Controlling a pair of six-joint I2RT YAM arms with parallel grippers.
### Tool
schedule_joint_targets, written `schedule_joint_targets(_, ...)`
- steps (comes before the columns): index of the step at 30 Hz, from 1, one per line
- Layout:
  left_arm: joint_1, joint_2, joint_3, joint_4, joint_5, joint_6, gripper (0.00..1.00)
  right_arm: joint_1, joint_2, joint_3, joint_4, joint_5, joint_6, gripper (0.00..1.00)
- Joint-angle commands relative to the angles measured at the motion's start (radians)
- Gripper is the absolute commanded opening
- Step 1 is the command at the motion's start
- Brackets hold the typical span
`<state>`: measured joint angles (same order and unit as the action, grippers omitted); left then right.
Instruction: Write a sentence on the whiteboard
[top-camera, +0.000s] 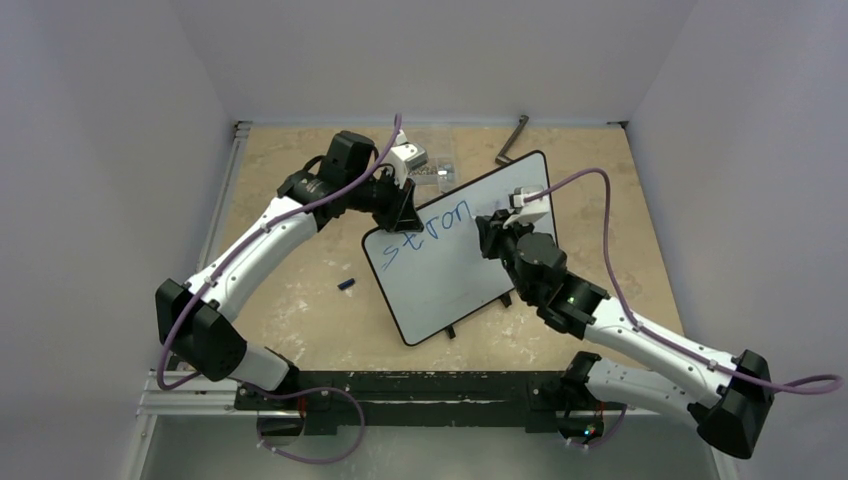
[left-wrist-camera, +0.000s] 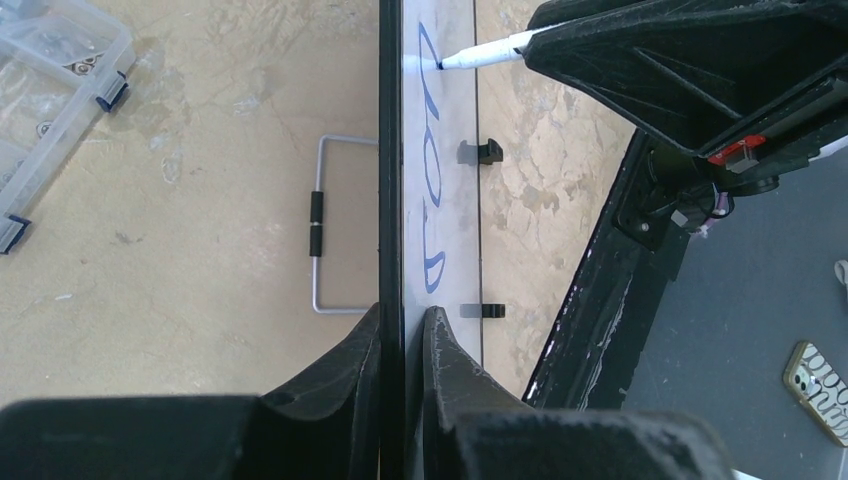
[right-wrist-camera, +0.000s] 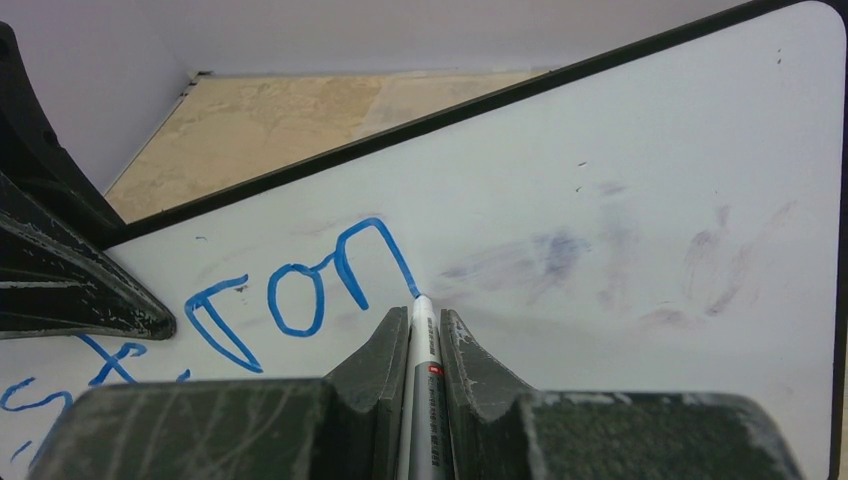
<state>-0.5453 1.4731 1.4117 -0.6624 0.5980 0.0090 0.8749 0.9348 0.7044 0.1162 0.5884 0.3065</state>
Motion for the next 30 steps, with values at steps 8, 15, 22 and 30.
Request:
schedule_joint_targets(8, -0.021, -0.034, -0.034, 0.003, -0.135, 0.11, 0.0, -0.007, -0.098, 0.112, -0.04, 0.019, -0.034, 0.0)
schedule_joint_targets(15, -0.021, -0.031, -0.014, -0.021, -0.139, 0.113, 0.0, -0.083, -0.089, 0.124, 0.013, -0.042, -0.056, 0.0)
schedule_joint_targets(22, -0.022, -0.027, -0.004, -0.03, -0.133, 0.108, 0.0, -0.17, -0.065, 0.122, 0.036, -0.115, -0.055, 0.0)
schedule_joint_targets(30, -0.024, -0.032, -0.008, -0.031, -0.131, 0.105, 0.0, -0.19, -0.018, 0.123, 0.074, -0.156, -0.048, 0.0)
